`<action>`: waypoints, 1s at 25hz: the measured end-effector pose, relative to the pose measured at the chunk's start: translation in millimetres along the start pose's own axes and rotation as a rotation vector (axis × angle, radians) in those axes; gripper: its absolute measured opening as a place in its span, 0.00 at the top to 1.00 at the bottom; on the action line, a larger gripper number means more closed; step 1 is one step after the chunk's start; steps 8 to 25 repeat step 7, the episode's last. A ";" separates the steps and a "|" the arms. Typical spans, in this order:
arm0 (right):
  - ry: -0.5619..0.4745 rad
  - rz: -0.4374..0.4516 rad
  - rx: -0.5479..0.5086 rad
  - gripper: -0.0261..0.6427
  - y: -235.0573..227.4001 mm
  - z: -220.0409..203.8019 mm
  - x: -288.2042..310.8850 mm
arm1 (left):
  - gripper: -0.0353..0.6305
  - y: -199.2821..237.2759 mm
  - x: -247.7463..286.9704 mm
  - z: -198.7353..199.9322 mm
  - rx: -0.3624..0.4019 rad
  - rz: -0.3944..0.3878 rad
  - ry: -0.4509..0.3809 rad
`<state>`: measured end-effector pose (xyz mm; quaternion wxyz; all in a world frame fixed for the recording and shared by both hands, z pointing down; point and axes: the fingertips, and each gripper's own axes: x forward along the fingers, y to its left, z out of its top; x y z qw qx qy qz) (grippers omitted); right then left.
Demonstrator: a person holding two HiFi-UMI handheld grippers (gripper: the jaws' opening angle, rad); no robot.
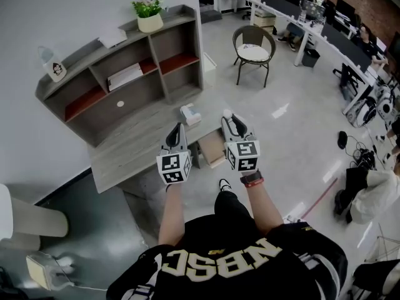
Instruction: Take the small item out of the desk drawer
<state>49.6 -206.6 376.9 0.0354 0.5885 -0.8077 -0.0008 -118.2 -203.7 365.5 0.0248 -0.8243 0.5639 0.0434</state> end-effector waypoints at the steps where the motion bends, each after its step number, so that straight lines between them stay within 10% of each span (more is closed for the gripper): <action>1: 0.002 -0.002 -0.001 0.78 -1.2 -0.9 0.3 | 0.94 -1.0 1.5 -1.3 0.001 -0.003 0.002; 25: 0.010 -0.008 0.009 0.78 -6.8 -8.1 10.9 | 0.94 -1.3 16.2 -7.6 -0.003 -0.027 0.005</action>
